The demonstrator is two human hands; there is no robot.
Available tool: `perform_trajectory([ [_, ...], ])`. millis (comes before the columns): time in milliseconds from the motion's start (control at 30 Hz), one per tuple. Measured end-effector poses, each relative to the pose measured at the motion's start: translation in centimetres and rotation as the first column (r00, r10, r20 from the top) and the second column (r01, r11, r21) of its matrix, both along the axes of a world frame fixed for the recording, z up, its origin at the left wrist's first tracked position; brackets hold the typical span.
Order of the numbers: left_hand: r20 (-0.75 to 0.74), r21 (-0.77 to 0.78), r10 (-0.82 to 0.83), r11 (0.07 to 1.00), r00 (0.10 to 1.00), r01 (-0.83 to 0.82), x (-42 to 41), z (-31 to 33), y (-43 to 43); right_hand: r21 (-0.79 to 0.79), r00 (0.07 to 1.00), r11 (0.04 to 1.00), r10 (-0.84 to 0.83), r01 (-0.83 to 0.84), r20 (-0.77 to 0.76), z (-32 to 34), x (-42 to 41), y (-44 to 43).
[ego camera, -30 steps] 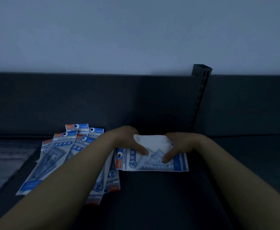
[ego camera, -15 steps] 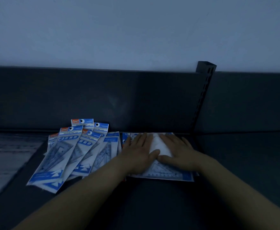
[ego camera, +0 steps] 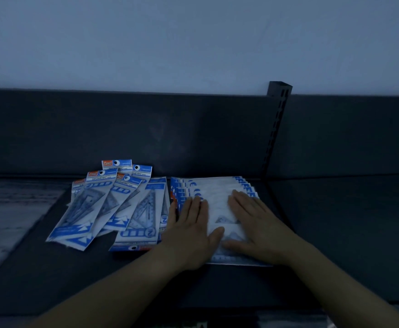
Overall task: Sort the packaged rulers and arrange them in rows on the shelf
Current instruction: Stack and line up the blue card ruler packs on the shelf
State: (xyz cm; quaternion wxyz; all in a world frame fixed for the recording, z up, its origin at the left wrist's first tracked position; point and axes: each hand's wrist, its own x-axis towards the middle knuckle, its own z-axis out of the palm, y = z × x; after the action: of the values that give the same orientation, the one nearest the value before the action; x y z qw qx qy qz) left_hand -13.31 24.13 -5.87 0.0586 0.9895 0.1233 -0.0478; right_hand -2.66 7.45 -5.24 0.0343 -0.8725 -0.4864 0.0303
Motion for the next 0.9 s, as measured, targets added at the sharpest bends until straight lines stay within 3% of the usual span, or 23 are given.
perform_trajectory([
  [333, -0.080, -0.058, 0.140, 0.988, 0.987, -0.145, -2.3, 0.3, -1.3, -0.014, 0.994, 0.997, -0.070, 0.070, -0.081, -0.3, -1.5, -1.4],
  [433, -0.013, -0.079, 0.165, 0.983, 0.986, -0.166, -2.4, 0.5, -1.4, 0.019, 0.992, 0.996, -0.086, 0.088, -0.092, 0.1, -1.6, -1.2],
  [500, 0.110, -0.078, 0.185, 0.981, 0.976, -0.177, -2.7, 1.0, -0.8, 0.069, 0.991, 0.993, -0.086, 0.093, -0.100, 1.4, -2.1, -0.4],
  [600, 0.318, -0.073, 0.200, 0.980, 0.927, -0.187, -4.1, 2.2, 1.3, 0.161, 0.985, 0.982, -0.070, 0.096, -0.161, 2.9, -3.3, 2.0],
  [733, 0.436, -0.213, 0.347, 0.936, 0.830, -0.279, -7.4, 3.6, 6.8, 0.264, 0.926, 0.954, -0.032, 0.140, -0.375, 4.7, -5.6, 6.0],
  [833, 0.437, -0.218, 0.514, 0.857, 0.738, -0.467, -8.9, 3.6, 12.9, 0.297, 0.904, 0.936, -0.047, 0.188, -0.424, 5.3, -7.7, 9.7],
  [900, 0.312, -0.232, 0.634, 0.773, 0.708, -0.590, -9.3, 3.8, 16.2, 0.290, 0.884, 0.932, -0.063, 0.218, -0.464, 5.5, -9.0, 12.5],
])
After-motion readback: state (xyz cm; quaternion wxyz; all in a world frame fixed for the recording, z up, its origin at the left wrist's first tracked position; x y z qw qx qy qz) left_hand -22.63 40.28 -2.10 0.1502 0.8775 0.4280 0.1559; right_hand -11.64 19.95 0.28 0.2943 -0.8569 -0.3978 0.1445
